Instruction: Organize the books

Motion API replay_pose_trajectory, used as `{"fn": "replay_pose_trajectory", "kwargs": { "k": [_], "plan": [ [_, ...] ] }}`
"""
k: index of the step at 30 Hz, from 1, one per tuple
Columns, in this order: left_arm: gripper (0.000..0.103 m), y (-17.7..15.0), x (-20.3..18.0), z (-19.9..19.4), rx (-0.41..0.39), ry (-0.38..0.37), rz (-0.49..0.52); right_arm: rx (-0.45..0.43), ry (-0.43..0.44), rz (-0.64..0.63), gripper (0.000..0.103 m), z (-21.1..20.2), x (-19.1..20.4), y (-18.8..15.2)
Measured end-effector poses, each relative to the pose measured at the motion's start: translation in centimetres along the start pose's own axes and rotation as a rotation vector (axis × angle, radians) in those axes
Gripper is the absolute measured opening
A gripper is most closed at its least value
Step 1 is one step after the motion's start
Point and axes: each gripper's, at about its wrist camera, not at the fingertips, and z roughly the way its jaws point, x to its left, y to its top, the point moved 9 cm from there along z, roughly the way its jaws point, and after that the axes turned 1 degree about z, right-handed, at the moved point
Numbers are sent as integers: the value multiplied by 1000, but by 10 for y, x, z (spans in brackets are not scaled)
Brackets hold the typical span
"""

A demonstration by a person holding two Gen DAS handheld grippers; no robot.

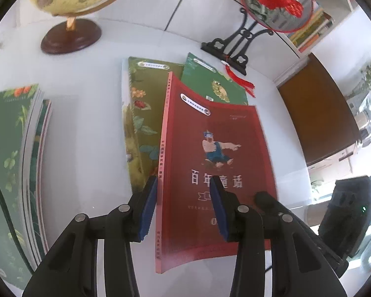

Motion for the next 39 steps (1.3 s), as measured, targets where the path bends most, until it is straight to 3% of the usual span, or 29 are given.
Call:
{"fn": "replay_pose_trajectory", "kwargs": {
  "k": [6,26,39],
  "plan": [
    [38,-1,5,-10,-11,-9,-14,-90,-1,-49,10,-15,23,8],
    [38,10,-2,-50,-48,-69,18,-171,1,-103,10,-48,71,20],
    [38,18,6,-83,-82,-17,53,-190,1,-136,11,-60,109,21]
  ]
}}
